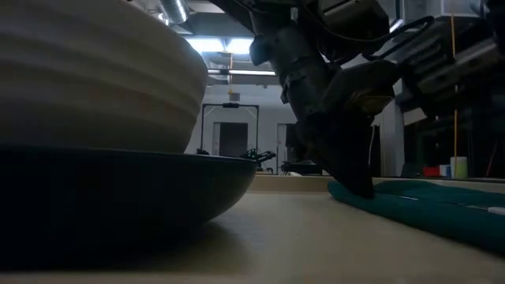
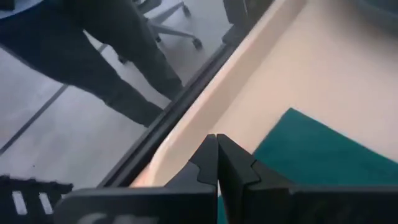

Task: Set up tray
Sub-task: Adjust the green napkin on the brown serving tray

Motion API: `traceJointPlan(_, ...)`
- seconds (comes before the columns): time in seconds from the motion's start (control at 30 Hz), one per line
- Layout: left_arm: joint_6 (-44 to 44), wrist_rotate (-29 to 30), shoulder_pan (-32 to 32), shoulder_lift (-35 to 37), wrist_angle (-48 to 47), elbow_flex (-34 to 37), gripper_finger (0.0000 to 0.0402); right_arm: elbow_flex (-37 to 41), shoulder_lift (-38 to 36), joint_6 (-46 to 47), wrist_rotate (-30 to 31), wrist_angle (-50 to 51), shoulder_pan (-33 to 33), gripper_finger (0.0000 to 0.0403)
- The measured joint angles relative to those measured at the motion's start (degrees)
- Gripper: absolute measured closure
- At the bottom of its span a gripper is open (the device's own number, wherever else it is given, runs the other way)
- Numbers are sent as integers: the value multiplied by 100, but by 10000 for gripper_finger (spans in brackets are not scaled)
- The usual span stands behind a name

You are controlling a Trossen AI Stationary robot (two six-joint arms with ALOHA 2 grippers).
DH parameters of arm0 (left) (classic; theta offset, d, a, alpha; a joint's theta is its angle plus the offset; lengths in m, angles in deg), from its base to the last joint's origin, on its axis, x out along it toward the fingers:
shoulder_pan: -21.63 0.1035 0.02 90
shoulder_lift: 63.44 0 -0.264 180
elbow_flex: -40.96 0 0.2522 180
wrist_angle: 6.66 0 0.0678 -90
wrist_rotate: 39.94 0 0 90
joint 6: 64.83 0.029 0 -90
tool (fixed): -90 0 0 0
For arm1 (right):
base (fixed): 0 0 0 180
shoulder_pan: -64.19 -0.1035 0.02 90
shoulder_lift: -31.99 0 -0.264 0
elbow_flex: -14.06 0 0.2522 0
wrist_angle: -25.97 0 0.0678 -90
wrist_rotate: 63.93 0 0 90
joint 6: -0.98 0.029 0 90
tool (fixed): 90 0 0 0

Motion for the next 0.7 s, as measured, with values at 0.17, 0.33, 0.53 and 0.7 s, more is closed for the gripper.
traceJointPlan(0.17,91,-89,-31,-68,218,-10,398,2,229,501,572,-81,-181,399)
traceJointPlan(0.33,224,-226,-28,-77,245,-5,398,-72,483,930,875,-32,-343,399)
traceJointPlan(0.53,345,-323,-4,-83,236,-1,398,-248,855,1121,862,111,-491,399)
traceJointPlan(0.7,347,-359,-9,-85,237,1,398,-435,960,1096,856,310,-507,399)
